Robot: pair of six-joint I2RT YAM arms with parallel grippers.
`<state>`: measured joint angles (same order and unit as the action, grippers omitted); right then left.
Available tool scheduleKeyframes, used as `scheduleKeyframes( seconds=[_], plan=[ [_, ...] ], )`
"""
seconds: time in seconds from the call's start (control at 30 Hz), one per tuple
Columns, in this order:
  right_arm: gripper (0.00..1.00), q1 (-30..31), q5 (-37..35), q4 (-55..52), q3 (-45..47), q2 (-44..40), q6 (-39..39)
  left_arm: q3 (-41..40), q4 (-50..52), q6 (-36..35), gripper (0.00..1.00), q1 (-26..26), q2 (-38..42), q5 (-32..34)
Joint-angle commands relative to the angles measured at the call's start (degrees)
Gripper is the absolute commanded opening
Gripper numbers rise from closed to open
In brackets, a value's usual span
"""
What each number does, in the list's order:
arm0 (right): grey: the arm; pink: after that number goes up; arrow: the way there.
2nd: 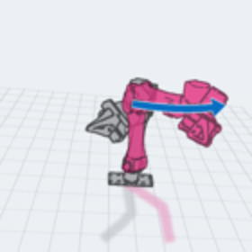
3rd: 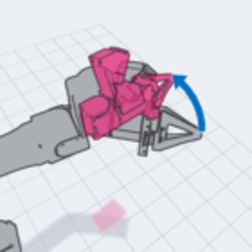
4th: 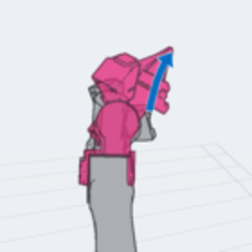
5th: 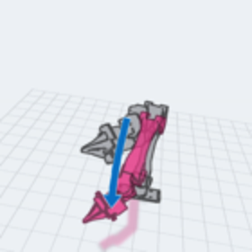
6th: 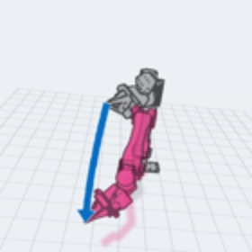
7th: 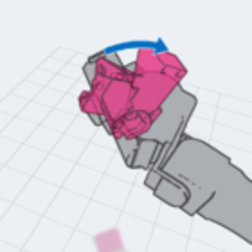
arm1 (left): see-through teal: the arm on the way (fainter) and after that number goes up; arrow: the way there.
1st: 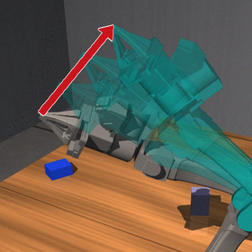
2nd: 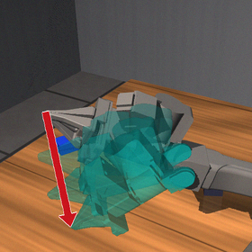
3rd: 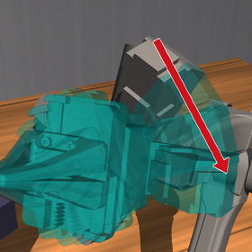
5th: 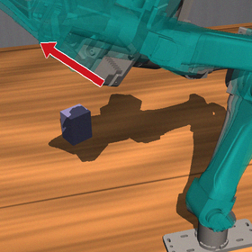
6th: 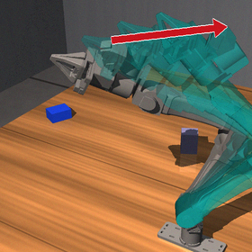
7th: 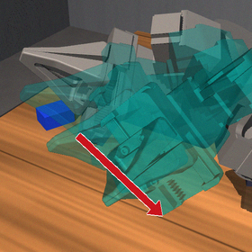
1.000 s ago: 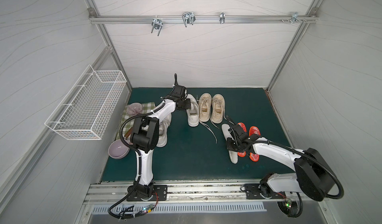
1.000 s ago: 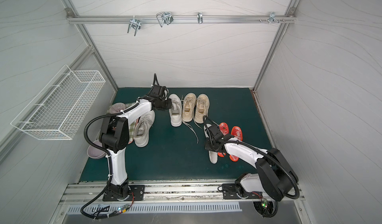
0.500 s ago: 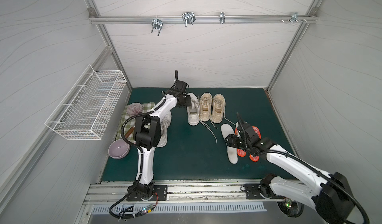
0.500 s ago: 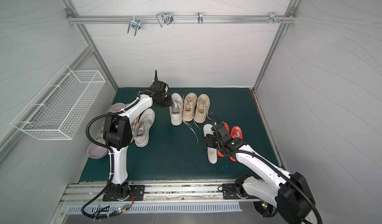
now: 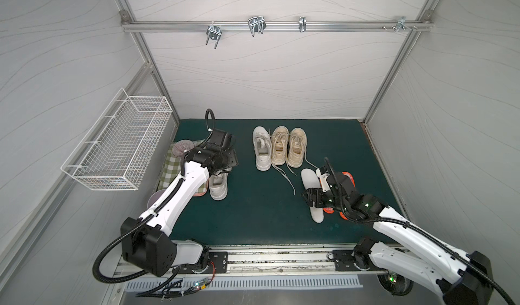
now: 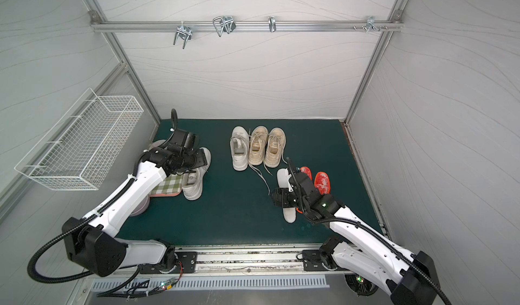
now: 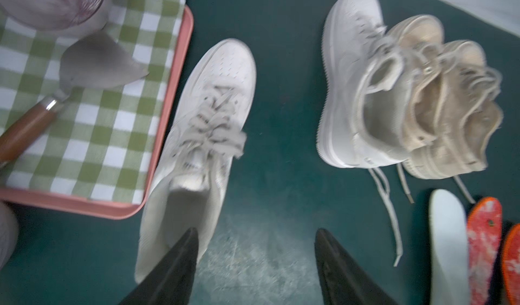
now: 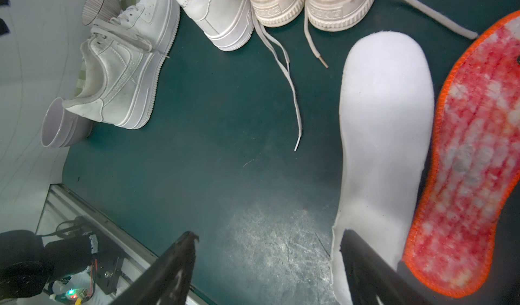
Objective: Remove the insole from the shoe
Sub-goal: Move the shoe to the center of the board.
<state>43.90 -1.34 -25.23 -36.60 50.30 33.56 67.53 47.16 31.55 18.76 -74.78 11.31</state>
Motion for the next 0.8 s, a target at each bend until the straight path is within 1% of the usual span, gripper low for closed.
scheduleKeyframes(
  seconds=[0.0, 0.07, 0.13, 0.27, 0.47, 0.5, 0.57, 0.7, 0.77],
  plan=[
    [0.83, 0.7, 0.4, -1.57, -1.03, -1.25, -1.1, -5.29, 0.58, 3.03, 0.66, -1.05, 1.66, 1.96],
    [0.83, 0.81, 0.68, -1.38, -0.52, -1.51, -1.06, -7.46, -0.25, 3.01, 0.63, -2.17, 1.03, -0.17],
    [0.83, 0.92, 1.28, -1.05, 0.11, -1.72, -0.65, -8.73, -1.39, 2.19, 0.56, -3.32, -0.75, -2.15],
    [0.84, 1.67, 1.36, -0.94, 1.1, -2.09, 0.19, -8.25, -3.5, -0.32, 0.48, -3.82, -4.63, -5.11],
    [0.85, 2.73, 1.21, -0.62, 2.18, -2.42, 0.54, -6.09, -4.35, -1.67, 0.37, -4.26, -11.01, -4.79],
    [0.85, 2.77, 1.22, -0.7, 2.19, -2.36, 0.55, -6.05, -4.61, -1.65, 0.34, -4.22, -11.7, -4.97],
    [0.86, 2.86, 1.25, -0.73, 2.21, -2.18, 0.44, -5.62, -4.98, -1.75, 0.28, -4.26, -12.45, -5.34],
    [0.86, 2.88, 1.11, -0.61, 2.21, -1.79, 0.42, -4.82, -4.72, -1.11, 0.19, -4.18, -12.69, -6.21],
    [0.86, 2.86, 0.74, -0.76, 2.11, -1.23, 0.65, -4.79, -4.44, -0.71, 0.13, -4.17, -12.84, -5.65]
  ],
)
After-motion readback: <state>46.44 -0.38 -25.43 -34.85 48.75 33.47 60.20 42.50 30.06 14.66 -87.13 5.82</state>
